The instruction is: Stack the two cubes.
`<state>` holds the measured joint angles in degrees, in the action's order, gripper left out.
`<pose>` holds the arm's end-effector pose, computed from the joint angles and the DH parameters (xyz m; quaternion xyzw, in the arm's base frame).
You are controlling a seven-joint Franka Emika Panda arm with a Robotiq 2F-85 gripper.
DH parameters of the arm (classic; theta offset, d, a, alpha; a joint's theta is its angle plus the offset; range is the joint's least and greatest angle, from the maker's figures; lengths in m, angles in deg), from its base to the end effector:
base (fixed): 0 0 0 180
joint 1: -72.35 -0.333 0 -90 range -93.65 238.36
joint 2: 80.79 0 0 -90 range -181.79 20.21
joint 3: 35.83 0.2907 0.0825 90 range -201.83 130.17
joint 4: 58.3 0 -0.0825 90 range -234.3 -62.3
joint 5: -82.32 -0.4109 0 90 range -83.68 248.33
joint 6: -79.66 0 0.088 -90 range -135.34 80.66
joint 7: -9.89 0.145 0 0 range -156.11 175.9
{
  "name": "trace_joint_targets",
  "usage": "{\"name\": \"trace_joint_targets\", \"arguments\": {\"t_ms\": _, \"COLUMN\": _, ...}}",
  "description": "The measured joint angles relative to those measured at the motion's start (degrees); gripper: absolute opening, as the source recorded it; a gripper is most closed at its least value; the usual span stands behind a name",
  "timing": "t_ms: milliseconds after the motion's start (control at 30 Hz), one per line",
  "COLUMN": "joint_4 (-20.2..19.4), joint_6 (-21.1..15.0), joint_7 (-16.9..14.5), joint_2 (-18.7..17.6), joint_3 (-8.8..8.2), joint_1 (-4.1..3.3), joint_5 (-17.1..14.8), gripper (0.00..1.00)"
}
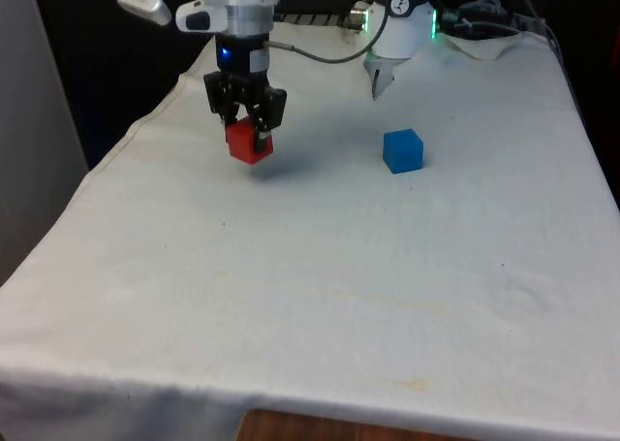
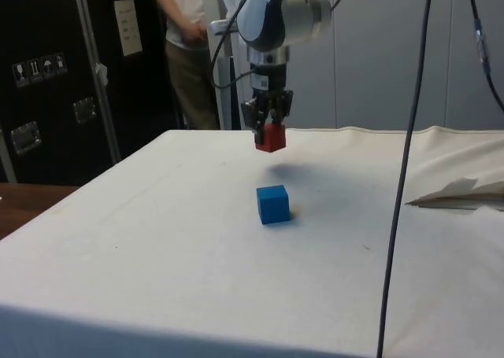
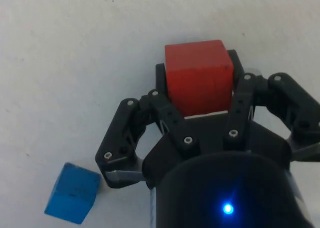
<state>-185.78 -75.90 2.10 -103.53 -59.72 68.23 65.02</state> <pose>0.5311 -0.2125 0.1379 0.9738 -0.2159 0.0681 0.0229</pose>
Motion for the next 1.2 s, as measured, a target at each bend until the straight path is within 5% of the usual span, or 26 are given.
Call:
{"name": "trace_joint_targets", "arguments": {"t_ms": 733, "joint_4": 1.03, "joint_6": 9.63, "joint_7": 3.38, "joint_2": 7.73, "joint_3": -1.32, "joint_1": 0.00, "joint_5": 5.33, "gripper": 0.04}}
{"name": "trace_joint_targets", "arguments": {"t_ms": 1200, "joint_4": -0.11, "joint_6": 11.86, "joint_7": 8.37, "joint_2": 11.00, "joint_3": -0.06, "joint_1": -1.15, "joint_5": 8.71, "gripper": 0.04}}
